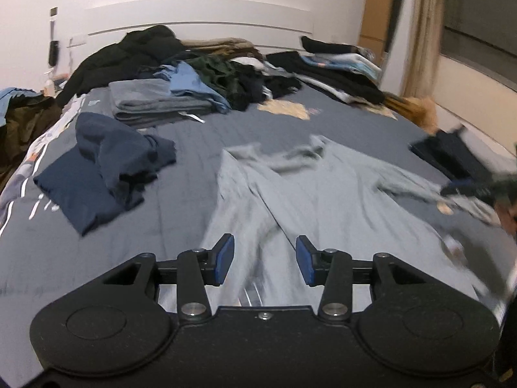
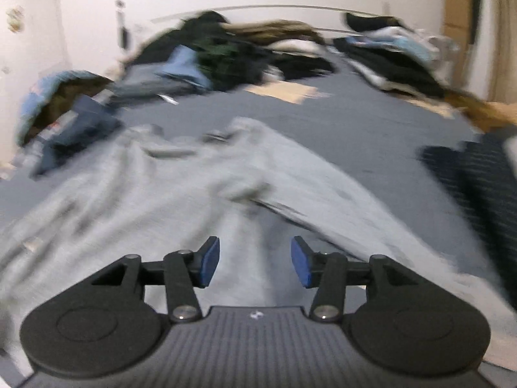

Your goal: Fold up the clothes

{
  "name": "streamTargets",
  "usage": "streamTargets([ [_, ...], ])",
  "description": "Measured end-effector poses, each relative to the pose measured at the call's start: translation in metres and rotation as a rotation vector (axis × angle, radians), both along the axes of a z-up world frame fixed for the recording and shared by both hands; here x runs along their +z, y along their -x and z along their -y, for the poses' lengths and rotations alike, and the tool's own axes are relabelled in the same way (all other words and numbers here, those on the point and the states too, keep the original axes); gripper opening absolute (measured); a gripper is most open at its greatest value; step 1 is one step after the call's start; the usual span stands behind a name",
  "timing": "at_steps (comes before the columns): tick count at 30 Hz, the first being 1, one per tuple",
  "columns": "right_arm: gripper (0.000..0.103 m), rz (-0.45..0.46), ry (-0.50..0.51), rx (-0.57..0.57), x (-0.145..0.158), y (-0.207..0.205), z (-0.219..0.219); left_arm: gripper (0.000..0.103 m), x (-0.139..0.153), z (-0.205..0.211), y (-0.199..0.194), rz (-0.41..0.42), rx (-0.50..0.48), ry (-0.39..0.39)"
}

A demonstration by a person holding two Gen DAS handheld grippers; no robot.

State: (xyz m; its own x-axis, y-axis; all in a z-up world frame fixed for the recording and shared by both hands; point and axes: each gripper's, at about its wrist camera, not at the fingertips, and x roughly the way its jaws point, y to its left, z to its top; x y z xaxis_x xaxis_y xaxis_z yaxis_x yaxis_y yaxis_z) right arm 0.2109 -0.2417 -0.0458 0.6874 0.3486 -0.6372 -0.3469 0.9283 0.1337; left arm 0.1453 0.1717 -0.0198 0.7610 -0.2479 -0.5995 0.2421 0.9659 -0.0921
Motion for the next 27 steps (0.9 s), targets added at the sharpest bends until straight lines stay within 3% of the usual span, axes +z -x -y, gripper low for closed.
streamTargets([
  [6,0.053,0.014,-0.051,0.1,0.011,-0.036,-0.03,0.041,-0.017,0.02,-0.088,0.014,-0.017,0.014],
  [14,0.056,0.035,-0.174,0.135,0.012,-0.047,-0.024,0.031,-0.065,0.018,-0.207,-0.088,-0.088,0.004],
  [19,0.056,0.034,-0.213,0.13,0.009,-0.053,-0.022,0.031,-0.101,0.012,-0.258,-0.147,-0.067,-0.015],
  [22,0.056,0.023,-0.215,0.137,0.005,-0.054,-0.024,0.031,-0.118,0.0,-0.28,-0.192,-0.053,0.015],
  [26,0.056,0.013,-0.214,0.141,0.002,-0.055,-0.025,0.031,-0.131,-0.005,-0.293,-0.256,-0.091,0.114],
  [27,0.056,0.009,-0.22,0.138,0.001,-0.055,-0.025,0.031,-0.133,0.0,-0.293,-0.259,-0.115,0.1],
])
